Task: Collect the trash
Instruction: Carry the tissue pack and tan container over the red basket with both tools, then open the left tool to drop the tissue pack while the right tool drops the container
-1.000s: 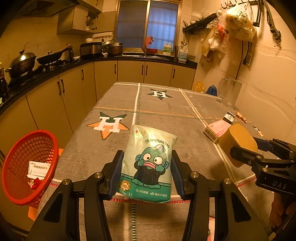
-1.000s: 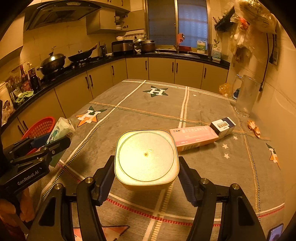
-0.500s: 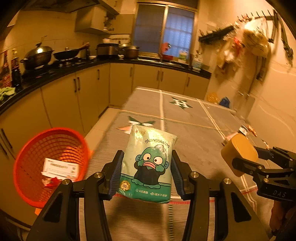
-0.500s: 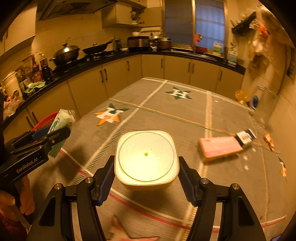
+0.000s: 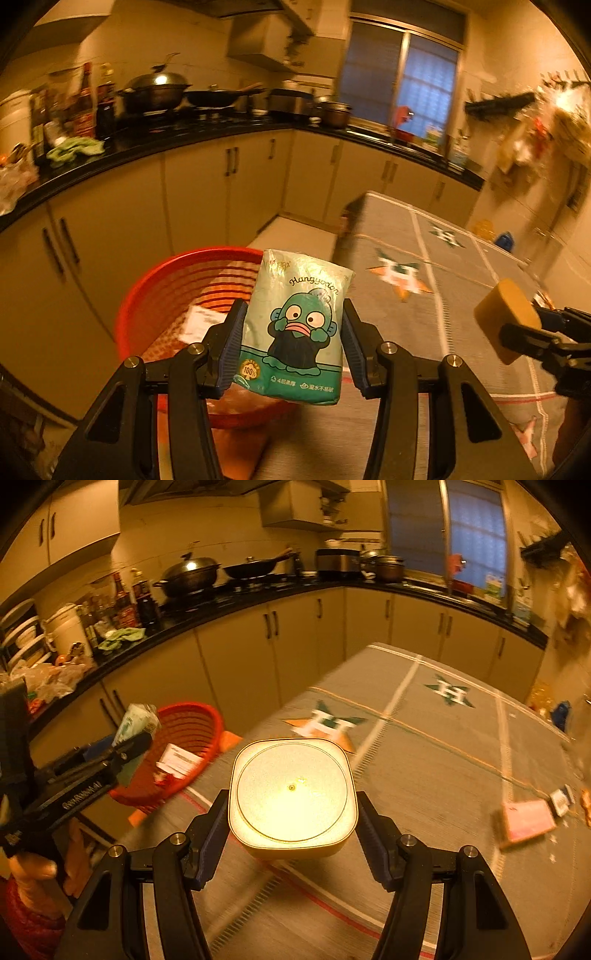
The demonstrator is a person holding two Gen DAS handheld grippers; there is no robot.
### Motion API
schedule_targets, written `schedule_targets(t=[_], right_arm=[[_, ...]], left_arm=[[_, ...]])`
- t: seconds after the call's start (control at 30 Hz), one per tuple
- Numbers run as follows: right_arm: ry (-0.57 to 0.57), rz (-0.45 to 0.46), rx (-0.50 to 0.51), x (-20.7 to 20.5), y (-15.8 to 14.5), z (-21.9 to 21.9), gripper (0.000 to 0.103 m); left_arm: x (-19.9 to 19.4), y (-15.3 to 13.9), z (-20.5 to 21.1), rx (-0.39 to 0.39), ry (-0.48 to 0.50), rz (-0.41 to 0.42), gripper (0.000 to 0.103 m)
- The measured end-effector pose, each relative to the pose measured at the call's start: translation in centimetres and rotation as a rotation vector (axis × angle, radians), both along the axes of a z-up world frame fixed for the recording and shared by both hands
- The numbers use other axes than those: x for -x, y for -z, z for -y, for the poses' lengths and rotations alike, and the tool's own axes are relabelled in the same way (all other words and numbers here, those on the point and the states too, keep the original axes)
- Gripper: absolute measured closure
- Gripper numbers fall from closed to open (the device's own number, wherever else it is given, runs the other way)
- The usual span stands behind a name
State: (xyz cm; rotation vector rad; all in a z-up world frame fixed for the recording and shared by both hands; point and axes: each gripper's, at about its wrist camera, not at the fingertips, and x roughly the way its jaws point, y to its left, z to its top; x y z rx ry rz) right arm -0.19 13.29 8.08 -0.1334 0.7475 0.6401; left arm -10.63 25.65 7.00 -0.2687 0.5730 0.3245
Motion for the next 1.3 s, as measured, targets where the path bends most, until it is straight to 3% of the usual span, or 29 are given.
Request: schedule_targets(t=[0.43,0.97,1.3], right_arm=[[-0.139,-0.111,-0.066,-2.9,0.5,-8.3,0.034],[-0.190,-0.228,-0.106,-6.0,2.2,-13.8,0.034],[-0.204,-0.272,-0.125,-7.4,2.7,-16.9,0.031]], left_arm=[[0.3,1.5,-4.4,0.005,-0.087,-0.046,0.056],[-1.3,2.9,-6.2,-0.009,-0.094,-0.092,0.055],[-1.7,3.3,-6.7,0.003,-0.092,-0.102,0.046]])
